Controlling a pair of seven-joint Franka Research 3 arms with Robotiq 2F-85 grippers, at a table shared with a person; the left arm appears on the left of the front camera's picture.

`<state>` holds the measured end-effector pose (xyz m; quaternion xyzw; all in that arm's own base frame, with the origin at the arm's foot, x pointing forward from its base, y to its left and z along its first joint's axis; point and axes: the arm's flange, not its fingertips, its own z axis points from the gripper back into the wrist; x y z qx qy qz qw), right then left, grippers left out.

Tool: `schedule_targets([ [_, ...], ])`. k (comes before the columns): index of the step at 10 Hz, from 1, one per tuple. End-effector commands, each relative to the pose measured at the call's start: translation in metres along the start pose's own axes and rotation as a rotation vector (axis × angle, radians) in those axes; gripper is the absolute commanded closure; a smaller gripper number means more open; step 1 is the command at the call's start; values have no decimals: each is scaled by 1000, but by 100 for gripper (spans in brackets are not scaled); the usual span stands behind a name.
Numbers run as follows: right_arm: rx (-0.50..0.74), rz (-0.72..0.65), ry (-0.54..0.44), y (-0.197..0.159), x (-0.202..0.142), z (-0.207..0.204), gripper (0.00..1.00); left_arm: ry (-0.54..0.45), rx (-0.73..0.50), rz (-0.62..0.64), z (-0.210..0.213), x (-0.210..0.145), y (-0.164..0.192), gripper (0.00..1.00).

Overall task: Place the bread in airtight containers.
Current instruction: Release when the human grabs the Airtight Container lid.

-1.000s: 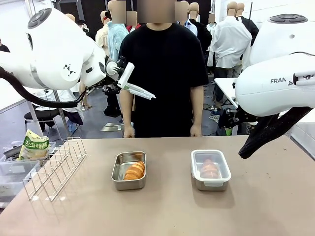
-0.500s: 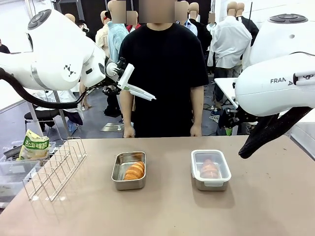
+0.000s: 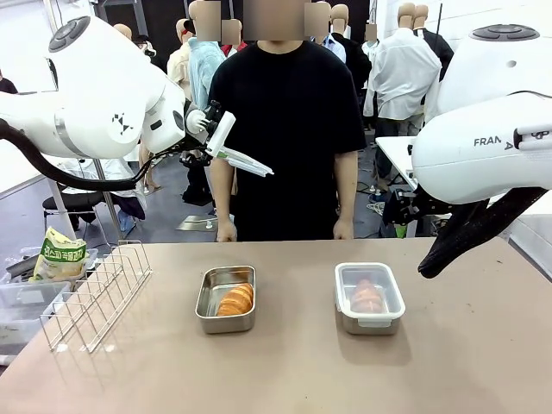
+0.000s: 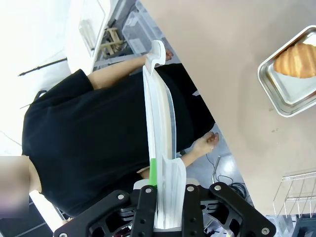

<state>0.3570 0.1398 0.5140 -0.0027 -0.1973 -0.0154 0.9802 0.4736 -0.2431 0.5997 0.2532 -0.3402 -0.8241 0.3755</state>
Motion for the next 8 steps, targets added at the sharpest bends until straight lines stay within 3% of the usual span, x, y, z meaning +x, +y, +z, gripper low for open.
schedule_targets([
  [1, 5, 2, 1, -1, 1, 0, 0, 14, 0, 7, 1, 1, 2, 100],
  [8, 5, 2, 1, -1, 1, 0, 0, 14, 0, 7, 1, 1, 2, 100],
])
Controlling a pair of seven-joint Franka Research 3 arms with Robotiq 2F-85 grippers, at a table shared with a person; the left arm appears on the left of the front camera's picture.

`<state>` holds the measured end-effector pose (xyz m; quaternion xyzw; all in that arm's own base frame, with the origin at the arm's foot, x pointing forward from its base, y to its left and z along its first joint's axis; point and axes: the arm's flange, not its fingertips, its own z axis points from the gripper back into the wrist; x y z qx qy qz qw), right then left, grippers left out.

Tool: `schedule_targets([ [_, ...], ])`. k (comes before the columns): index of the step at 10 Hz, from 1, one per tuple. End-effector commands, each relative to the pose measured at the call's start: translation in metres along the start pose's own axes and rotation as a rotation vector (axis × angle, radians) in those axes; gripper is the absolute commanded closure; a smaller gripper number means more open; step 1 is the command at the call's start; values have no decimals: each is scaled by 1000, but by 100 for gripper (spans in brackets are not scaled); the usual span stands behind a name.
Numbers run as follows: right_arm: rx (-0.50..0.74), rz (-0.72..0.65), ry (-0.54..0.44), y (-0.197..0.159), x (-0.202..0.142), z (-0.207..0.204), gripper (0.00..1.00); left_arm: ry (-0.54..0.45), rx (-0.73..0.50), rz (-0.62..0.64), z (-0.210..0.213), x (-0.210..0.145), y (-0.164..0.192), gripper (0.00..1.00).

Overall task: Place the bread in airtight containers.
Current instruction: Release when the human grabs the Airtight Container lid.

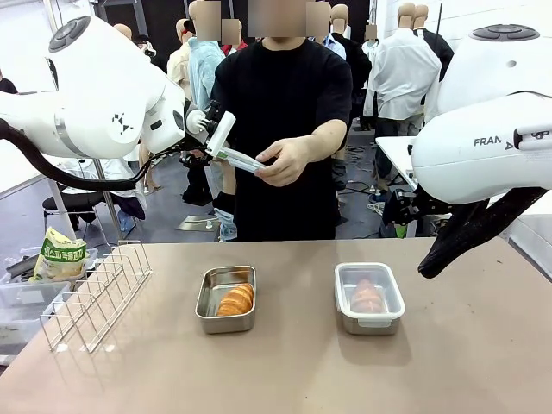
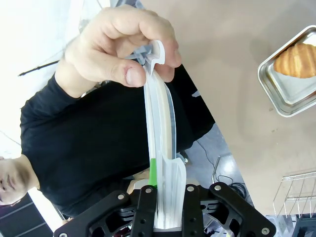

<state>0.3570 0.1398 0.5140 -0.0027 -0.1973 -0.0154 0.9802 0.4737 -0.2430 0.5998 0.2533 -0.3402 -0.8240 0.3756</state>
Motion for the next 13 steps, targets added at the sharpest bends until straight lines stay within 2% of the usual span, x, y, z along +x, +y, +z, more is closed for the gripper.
schedule_targets([
  [1, 5, 2, 1, -1, 1, 0, 0, 14, 0, 7, 1, 1, 2, 100],
  [13, 5, 2, 1, -1, 1, 0, 0, 14, 0, 7, 1, 1, 2, 100],
])
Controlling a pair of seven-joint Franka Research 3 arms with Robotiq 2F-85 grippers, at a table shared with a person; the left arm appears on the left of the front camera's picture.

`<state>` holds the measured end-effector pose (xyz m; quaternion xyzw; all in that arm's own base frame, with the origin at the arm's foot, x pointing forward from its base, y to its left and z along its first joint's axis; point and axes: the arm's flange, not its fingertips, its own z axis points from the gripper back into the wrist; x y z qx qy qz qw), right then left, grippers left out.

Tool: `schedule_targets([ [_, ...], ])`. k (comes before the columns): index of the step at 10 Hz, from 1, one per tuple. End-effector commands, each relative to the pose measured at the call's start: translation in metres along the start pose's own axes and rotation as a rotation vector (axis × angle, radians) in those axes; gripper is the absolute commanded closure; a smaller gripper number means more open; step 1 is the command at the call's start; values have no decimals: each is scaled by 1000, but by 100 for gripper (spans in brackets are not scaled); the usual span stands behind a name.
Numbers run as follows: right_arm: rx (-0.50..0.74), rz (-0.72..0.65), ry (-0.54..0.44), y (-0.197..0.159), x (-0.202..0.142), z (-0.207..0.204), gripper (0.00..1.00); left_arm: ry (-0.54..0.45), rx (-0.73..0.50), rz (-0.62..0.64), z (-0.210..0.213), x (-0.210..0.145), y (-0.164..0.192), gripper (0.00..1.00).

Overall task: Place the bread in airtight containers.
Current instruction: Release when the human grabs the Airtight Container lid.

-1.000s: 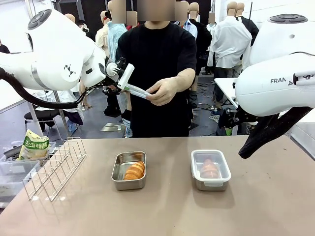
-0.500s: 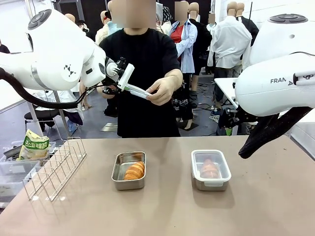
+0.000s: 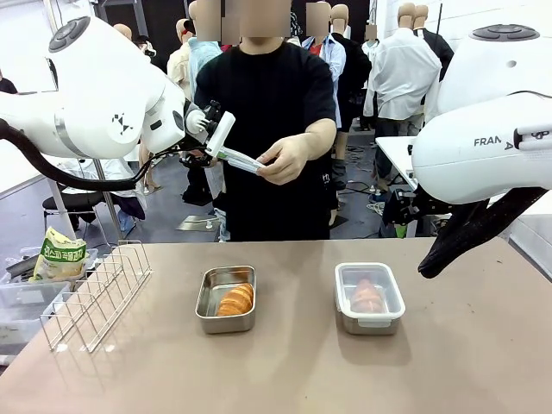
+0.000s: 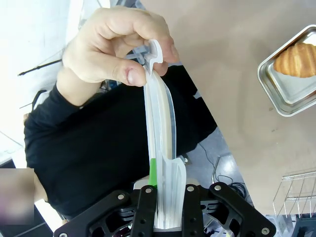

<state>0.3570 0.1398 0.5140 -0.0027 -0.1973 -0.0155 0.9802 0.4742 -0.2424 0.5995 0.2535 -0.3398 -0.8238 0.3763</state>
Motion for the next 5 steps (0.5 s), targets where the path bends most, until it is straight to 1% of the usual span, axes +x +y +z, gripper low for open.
schedule_targets([
  [1, 5, 2, 1, -1, 1, 0, 0, 12, 1, 6, 2, 2, 2, 100],
  [5, 5, 2, 1, -1, 1, 0, 0, 0, 0, 0, 0, 0, 0, 100],
])
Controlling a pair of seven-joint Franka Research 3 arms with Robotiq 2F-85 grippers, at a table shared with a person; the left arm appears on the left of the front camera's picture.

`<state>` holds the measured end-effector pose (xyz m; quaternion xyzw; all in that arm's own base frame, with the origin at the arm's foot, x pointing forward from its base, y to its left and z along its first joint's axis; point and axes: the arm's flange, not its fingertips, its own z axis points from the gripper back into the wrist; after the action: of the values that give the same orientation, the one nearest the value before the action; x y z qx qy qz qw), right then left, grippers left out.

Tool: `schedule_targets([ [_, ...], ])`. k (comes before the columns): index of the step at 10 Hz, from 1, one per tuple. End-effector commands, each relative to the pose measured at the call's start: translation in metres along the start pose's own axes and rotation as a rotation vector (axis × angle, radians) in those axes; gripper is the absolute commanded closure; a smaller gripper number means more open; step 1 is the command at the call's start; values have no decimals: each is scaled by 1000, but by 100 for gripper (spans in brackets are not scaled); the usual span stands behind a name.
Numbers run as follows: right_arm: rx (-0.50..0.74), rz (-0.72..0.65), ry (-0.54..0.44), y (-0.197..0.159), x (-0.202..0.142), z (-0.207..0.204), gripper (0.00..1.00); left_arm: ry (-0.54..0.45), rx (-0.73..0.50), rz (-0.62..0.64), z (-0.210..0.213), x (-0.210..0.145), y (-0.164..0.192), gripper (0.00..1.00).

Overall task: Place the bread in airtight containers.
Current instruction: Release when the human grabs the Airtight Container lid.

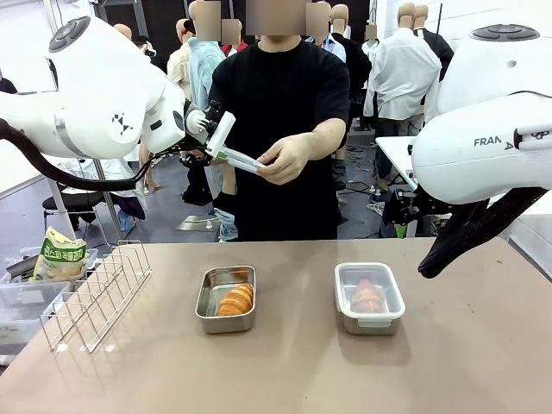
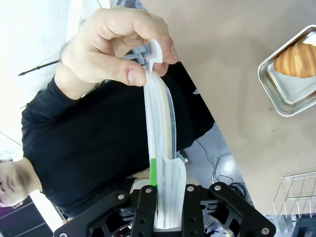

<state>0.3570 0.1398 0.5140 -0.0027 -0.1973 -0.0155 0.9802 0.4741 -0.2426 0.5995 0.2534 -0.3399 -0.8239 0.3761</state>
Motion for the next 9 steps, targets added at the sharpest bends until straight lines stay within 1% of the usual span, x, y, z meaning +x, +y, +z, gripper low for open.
schedule_targets([
  [1, 5, 2, 1, -1, 1, 0, 0, 13, 19, -25, 2, 2, 0, 80],
  [5, 5, 2, 1, -1, 1, 0, 0, 5, 12, -31, 3, 5, -2, 1],
  [9, 5, 2, 1, -1, 1, 0, 0, 1, 3, -37, 6, 5, -4, 0],
])
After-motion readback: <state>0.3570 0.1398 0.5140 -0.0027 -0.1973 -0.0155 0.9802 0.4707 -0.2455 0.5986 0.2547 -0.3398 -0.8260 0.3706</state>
